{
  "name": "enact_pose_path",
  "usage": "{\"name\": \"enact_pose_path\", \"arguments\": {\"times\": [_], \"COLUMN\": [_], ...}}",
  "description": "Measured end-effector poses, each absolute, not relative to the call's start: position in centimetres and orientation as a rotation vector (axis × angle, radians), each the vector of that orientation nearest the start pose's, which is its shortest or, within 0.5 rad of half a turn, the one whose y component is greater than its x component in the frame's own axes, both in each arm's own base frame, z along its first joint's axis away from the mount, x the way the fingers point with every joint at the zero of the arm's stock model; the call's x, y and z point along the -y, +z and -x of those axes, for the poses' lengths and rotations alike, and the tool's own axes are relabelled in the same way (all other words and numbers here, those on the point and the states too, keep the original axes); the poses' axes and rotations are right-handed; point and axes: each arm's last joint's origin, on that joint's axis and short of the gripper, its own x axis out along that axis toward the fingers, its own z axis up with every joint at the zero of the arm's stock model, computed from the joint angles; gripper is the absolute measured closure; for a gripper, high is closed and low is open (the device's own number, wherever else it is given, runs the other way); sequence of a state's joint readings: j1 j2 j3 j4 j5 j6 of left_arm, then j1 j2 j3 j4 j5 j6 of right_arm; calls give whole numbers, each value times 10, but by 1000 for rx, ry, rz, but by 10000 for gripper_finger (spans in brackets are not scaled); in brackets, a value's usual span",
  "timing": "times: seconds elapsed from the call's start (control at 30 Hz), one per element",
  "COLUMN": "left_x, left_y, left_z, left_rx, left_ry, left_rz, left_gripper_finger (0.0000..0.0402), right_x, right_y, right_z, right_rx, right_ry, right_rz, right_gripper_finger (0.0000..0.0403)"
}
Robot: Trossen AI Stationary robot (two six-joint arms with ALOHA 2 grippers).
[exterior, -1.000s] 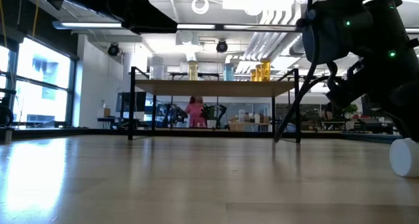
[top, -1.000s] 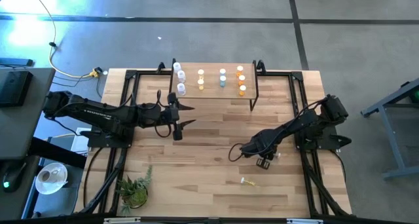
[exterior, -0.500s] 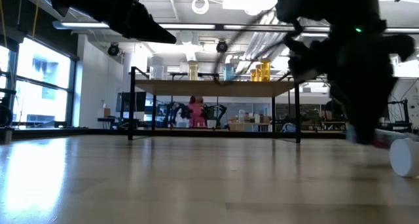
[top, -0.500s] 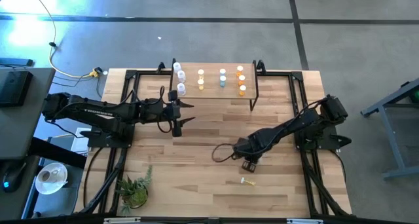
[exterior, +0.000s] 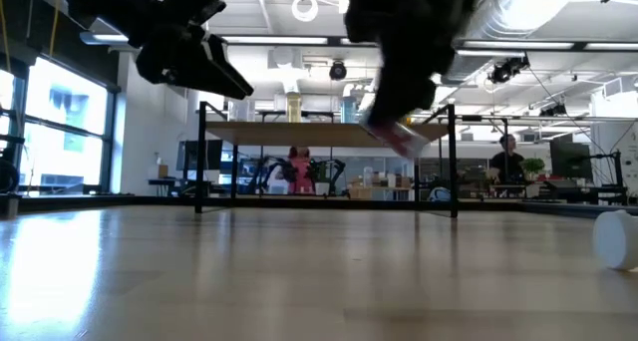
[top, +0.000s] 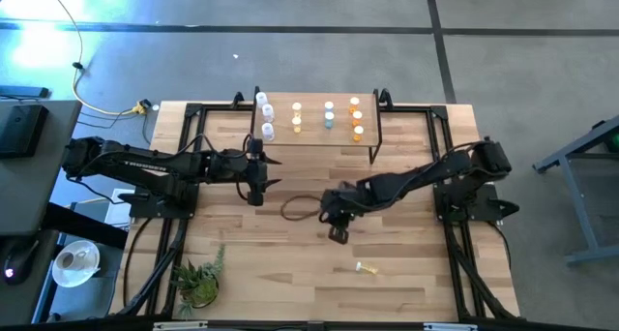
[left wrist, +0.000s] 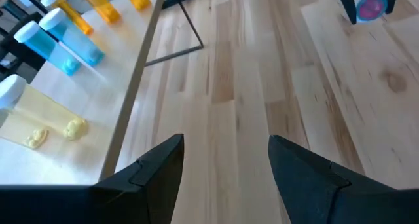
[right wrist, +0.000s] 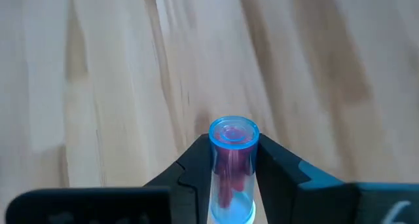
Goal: Pick and place medicine bottles onto shelf by color
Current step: Put the blue pill bottle on the shelf aligned with the other blue pill bottles
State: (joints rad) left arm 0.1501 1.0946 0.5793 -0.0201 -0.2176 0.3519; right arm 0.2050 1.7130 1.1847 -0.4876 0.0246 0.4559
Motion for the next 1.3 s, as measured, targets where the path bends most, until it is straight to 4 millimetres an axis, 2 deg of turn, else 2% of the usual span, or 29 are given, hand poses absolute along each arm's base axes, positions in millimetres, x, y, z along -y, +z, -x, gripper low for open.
{"name": "enact_pose_path", "arguments": {"times": [0.17,0.37,0.6,0.73,0.83,1.3], "left_x": [-40,-38,-30,-23,-16,16], "left_y": [221,221,225,228,230,235], "left_z": [-221,-222,-225,-228,-229,-233], "left_rx": [-597,-585,-535,-495,-474,-429], "left_ry": [254,175,125,88,66,55], "left_rz": [-372,-396,-489,-555,-609,-946], "left_gripper_finger": [190,190,190,190,190,190], "right_x": [-53,-34,-17,-9,-3,26], "right_y": [235,268,311,327,332,330], "right_z": [-359,-374,-384,-387,-387,-384], "right_rx": [-919,-808,-678,-633,-617,-687], "right_ry": [-65,-87,-83,-77,-87,-54], "right_rz": [-286,-349,-452,-506,-565,-939], "right_gripper_finger": [318,318,318,318,318,318]}}
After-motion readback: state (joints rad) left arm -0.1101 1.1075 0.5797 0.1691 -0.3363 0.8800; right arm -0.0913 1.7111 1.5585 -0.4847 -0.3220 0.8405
